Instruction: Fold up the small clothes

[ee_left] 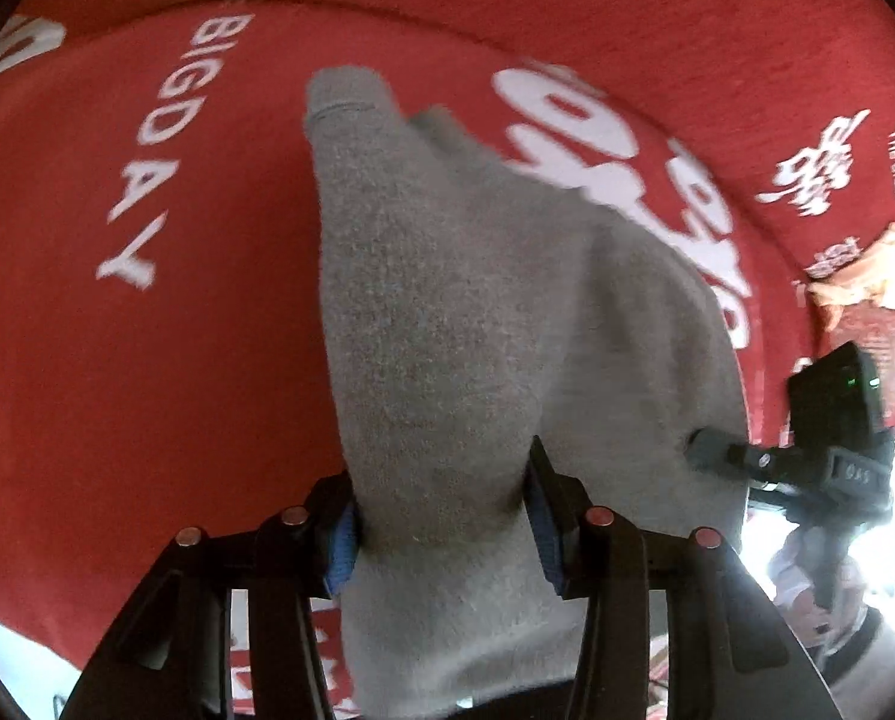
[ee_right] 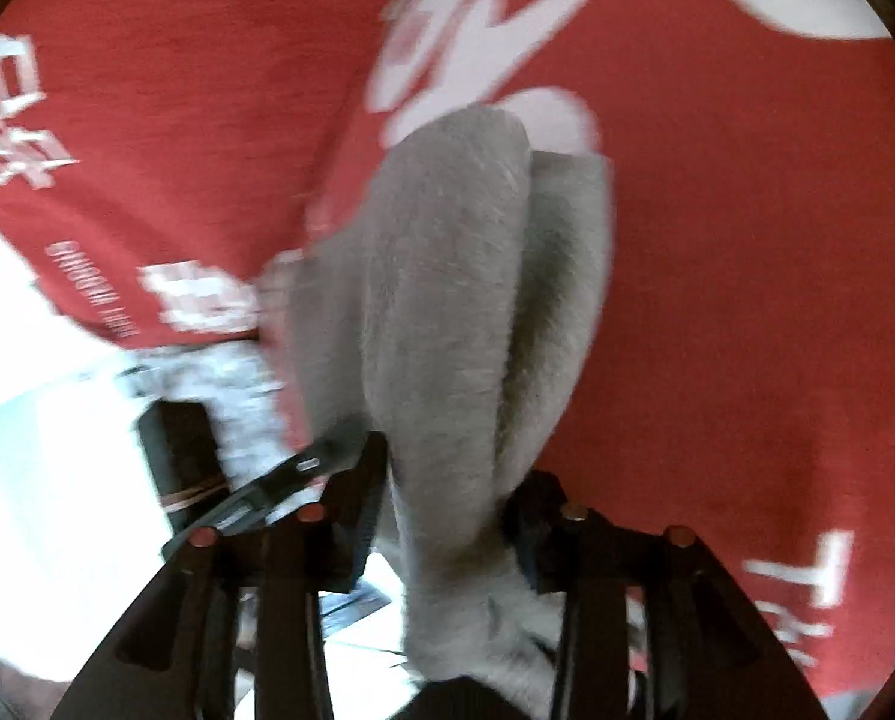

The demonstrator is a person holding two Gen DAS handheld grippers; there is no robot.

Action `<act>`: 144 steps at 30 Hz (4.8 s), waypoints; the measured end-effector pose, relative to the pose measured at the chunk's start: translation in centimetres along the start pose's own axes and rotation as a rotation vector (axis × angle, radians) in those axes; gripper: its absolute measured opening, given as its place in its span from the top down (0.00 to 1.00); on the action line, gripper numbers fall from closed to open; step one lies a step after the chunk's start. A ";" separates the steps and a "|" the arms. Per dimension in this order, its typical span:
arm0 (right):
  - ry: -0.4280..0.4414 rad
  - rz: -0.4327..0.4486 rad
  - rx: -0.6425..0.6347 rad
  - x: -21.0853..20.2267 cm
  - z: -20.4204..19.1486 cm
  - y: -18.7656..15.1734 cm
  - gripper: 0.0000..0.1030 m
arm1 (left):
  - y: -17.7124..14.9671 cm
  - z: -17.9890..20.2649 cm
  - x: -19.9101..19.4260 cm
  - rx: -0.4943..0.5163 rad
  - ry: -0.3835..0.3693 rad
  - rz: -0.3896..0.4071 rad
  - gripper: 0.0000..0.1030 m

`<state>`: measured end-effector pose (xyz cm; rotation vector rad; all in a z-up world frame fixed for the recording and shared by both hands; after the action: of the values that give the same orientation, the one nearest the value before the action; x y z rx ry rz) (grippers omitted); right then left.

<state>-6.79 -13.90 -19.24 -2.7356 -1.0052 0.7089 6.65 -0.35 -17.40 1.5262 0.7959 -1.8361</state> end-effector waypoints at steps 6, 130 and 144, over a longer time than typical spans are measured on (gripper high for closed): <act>-0.270 0.115 -0.070 -5.1 -0.2 1.1 0.55 | -0.5 -2.2 -2.0 -0.021 0.061 0.069 0.53; -0.861 0.109 -0.357 -2.0 -5.7 -4.6 0.00 | -5.2 -1.9 -4.6 0.003 0.437 0.071 0.05; -0.861 0.105 -0.361 -1.9 -5.6 -4.7 0.00 | -5.5 -2.0 -4.6 -0.009 0.437 0.066 0.05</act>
<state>-8.04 -11.37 -12.29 -2.7869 -1.2098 1.9998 4.30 4.98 -12.86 1.9557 0.9330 -1.4654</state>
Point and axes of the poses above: each gripper's, at about its wrist camera, not at the fingertips, and x roughly the way its jaws point, z to its right, y to its top, the point moved 10 cm from there along x, roughly the way its jaws point, and after that the axes turned 15 degrees about y, right-handed, at the moved point
